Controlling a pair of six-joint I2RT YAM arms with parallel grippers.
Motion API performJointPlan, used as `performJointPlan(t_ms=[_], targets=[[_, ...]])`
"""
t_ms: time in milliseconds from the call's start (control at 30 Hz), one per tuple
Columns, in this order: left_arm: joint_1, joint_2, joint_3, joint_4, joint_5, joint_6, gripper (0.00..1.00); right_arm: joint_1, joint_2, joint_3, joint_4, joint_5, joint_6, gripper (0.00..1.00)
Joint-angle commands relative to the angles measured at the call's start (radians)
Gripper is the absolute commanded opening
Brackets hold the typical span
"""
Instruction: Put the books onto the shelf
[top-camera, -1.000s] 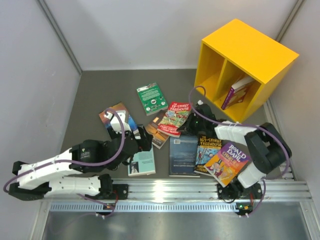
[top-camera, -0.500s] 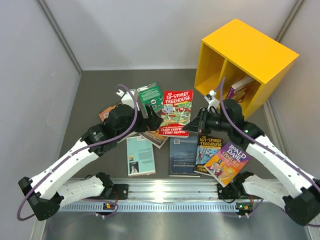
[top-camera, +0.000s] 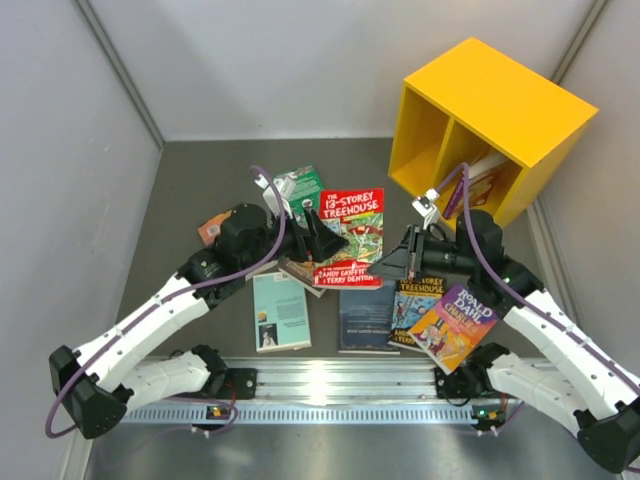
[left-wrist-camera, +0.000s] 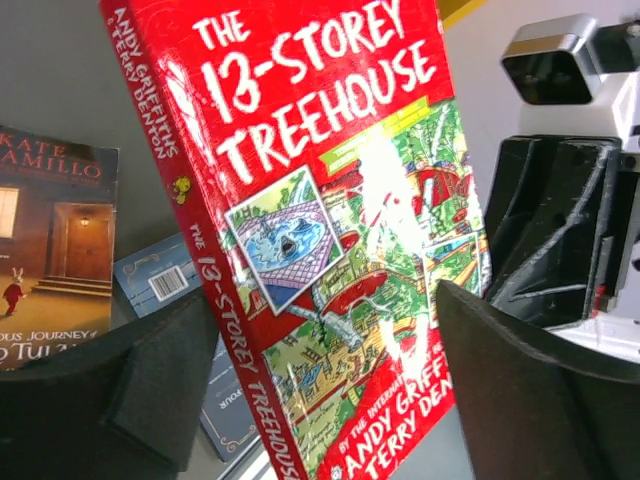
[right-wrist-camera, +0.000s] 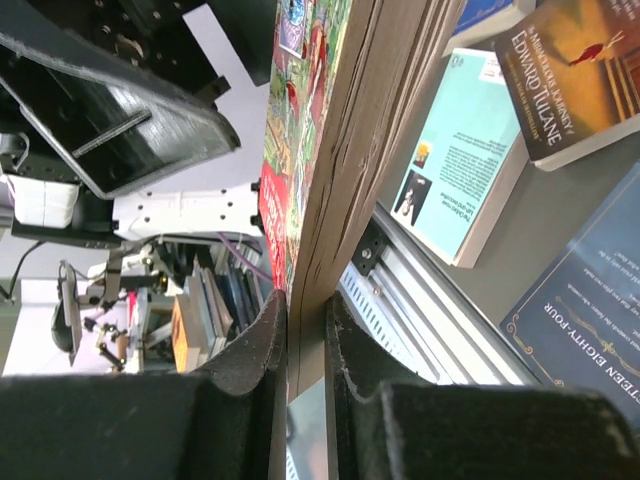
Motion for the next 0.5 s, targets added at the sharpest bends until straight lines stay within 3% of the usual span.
performJointPlan(t_ms=[0,67,100,333,467], targets=[[0.008,-0.006,0.029,0.092,0.058,0.022,0.87,0.009,-0.021,0.0,0.108,-0.051,0.003,0.0],[0.01,0.014,0.04,0.082,0.084,0.026,0.7,0.01,-0.026,-0.009,0.119,-0.044,0.007,0.0],[0.01,0.022,0.05,0.079,0.096,0.026,0.5,0.009,-0.028,-0.012,0.122,-0.041,0.012,0.0],[0.008,0.03,0.024,0.103,0.17,-0.004,0.0,0.01,-0.028,-0.003,0.142,-0.021,0.018,0.0],[0.005,0.047,0.023,0.137,0.219,-0.014,0.0,0.009,-0.037,0.006,0.119,-0.011,0.001,0.0]])
